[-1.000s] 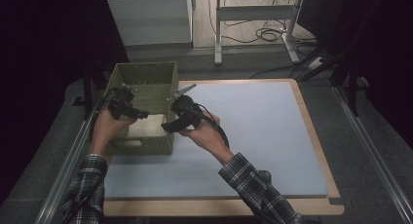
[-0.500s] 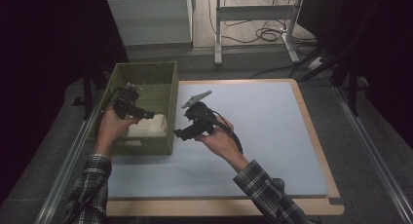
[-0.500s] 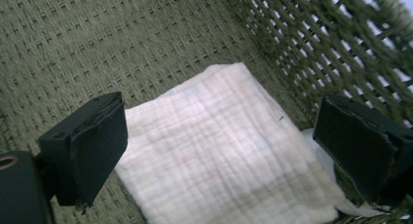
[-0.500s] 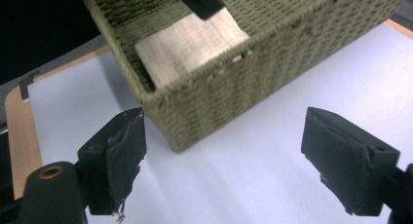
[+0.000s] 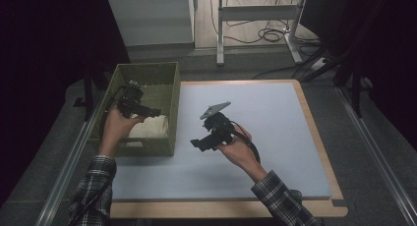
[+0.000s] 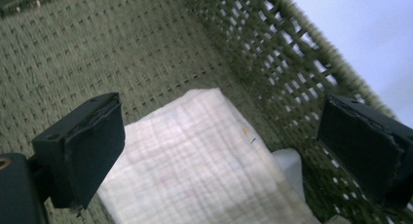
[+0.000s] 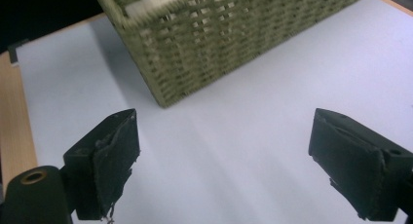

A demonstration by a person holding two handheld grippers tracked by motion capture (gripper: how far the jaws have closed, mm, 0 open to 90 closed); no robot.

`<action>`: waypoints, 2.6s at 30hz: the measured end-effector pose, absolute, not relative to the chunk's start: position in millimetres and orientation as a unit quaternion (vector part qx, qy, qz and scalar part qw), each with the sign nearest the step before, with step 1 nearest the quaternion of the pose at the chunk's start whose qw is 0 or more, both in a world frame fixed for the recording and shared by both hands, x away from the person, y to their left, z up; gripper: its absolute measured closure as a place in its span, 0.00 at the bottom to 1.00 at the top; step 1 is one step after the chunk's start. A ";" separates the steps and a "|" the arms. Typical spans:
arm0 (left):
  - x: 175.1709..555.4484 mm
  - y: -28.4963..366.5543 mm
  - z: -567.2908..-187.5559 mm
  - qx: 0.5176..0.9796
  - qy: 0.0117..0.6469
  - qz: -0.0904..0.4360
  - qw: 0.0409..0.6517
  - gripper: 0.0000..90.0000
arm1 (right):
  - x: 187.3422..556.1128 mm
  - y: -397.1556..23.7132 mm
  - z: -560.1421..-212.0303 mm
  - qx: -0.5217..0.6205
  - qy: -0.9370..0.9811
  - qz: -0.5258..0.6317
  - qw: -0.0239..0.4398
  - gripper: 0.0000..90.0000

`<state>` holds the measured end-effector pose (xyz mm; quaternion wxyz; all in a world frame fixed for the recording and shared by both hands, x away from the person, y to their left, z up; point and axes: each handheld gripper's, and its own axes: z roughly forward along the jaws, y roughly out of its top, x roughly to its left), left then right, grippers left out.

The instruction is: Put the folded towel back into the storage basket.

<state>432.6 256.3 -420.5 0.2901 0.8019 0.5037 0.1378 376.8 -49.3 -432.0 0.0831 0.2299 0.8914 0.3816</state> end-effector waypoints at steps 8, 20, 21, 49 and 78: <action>429.6 244.8 -409.8 0.802 0.497 0.145 0.300 0.05 | 372.9 -72.8 -441.8 0.234 0.892 0.375 0.092 0.12; 425.4 221.5 -400.0 0.808 0.475 0.140 0.320 0.05 | 367.5 -105.3 -453.8 0.241 0.892 0.372 0.089 0.09; 424.8 214.7 -399.5 0.810 0.469 0.138 0.324 0.05 | 365.9 -110.6 -455.4 0.240 0.893 0.369 0.093 0.09; 387.8 114.9 -415.6 0.850 0.362 0.118 0.365 0.03 | 341.0 -201.8 -471.5 0.275 0.886 0.354 0.121 0.03; 308.3 91.9 -541.7 0.858 0.347 0.120 0.360 0.00 | 326.9 -254.5 -532.5 0.309 0.875 0.343 0.144 0.00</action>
